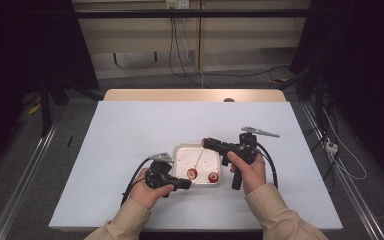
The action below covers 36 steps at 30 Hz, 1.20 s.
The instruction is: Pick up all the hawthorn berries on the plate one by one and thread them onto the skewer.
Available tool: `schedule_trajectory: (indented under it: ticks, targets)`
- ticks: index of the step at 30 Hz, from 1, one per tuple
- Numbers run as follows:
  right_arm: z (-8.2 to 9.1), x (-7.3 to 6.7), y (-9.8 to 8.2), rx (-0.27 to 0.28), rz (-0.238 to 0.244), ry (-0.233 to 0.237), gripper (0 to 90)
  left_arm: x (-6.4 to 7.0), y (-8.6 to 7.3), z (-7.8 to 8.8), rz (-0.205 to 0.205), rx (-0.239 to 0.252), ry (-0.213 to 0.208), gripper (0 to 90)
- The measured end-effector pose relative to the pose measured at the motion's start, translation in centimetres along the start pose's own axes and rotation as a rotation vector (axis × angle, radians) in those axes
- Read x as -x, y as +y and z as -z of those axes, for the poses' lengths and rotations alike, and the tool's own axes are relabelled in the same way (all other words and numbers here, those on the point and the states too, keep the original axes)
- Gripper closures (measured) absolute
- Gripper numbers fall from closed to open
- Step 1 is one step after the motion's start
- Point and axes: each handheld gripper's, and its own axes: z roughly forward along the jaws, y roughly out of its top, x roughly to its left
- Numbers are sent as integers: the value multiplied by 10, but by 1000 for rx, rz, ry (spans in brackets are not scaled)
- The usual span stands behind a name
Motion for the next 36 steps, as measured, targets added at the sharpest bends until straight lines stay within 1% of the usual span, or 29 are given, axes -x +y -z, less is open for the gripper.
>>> schedule_trajectory:
  ticks: [5,6,8,10,11,13,15,21,26,30,32,33,35,36]
  targets:
    - [0,-1,-1,-13,6,3,730,-1,0,2,1,4,-3,893]
    - [-1,-1,-1,-18,2,11,729,-1,0,2,2,5,-4,893]
    - [-1,-2,-2,-21,11,8,730,-1,0,2,0,6,-3,893]
    - [-2,-2,-3,-25,6,14,730,0,0,1,-6,5,1,894]
    - [-2,-3,-3,-24,7,13,730,0,1,1,-10,3,4,894]
    - [-3,-3,-3,-22,6,18,730,1,1,1,-15,0,-3,894]
    - [-3,-2,-3,-23,3,19,729,2,1,1,-16,-3,6,895]
    - [-4,-3,-4,-23,1,27,729,3,1,0,-32,-13,7,894]
    - [-5,-4,-4,-28,-2,37,729,3,1,0,-32,-24,12,894]
    - [-5,-3,-4,-28,-9,38,722,4,1,-1,-43,-35,8,895]
    - [-5,-3,-4,-25,-13,41,725,5,2,-1,-43,-33,4,895]
    - [-6,-4,-5,-31,-6,38,725,6,2,-1,-49,-36,5,895]
    - [-7,-5,-6,-30,-8,36,727,6,2,-1,-41,-28,11,895]
    - [-7,-5,-6,-26,-1,33,727,5,2,-1,-34,-18,5,895]
